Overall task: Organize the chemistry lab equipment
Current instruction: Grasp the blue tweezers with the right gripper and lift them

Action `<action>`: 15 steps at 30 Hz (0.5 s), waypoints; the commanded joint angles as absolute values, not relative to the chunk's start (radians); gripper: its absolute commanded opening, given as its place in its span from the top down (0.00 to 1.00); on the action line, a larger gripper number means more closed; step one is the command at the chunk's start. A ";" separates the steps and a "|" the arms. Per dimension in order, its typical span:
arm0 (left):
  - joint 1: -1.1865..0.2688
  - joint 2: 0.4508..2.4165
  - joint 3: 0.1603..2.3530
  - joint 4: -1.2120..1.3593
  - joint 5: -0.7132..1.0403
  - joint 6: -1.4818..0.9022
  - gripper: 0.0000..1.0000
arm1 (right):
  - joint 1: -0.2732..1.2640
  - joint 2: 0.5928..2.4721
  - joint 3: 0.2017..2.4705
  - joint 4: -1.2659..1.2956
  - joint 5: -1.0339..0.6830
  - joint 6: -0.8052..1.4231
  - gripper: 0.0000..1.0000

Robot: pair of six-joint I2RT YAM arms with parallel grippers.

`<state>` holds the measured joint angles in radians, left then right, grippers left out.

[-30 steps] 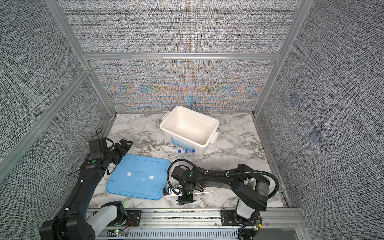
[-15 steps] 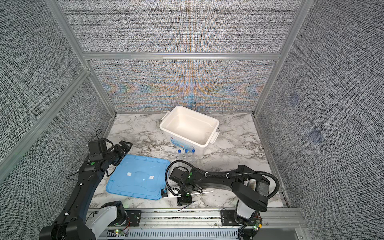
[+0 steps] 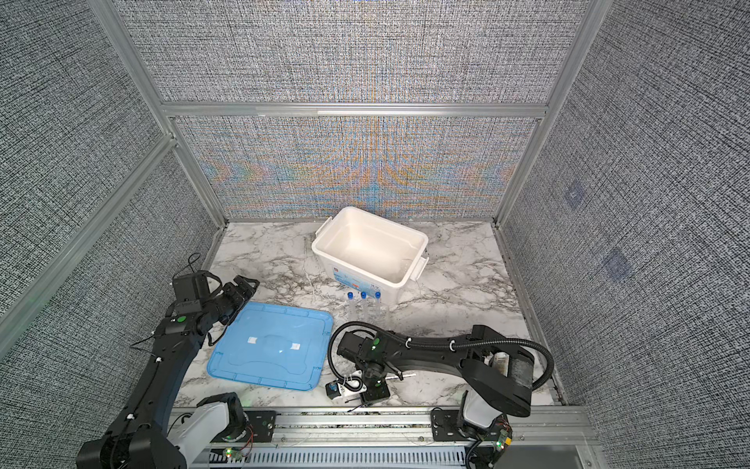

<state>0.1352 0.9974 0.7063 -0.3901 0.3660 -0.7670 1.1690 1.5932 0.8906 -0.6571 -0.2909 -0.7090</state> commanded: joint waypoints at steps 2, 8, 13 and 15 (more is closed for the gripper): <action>0.137 1.008 0.716 -0.384 0.376 -0.754 0.07 | 1.172 1.614 0.887 -0.668 -0.249 -0.745 0.55; 0.137 0.997 0.702 -0.368 0.375 -0.756 0.07 | 1.190 1.616 0.864 -0.618 -0.178 -0.755 0.69; 0.137 0.996 0.693 -0.360 0.374 -0.755 0.07 | 1.191 1.621 0.852 -0.601 -0.193 -0.753 0.79; 0.137 1.003 0.696 -0.361 0.376 -0.753 0.07 | 1.198 1.636 0.858 -0.608 -0.198 -0.753 0.83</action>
<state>0.1352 0.9997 0.6941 -0.3843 0.3691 -0.7670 1.1893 1.6085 0.8646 -0.5941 -0.1921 -0.7464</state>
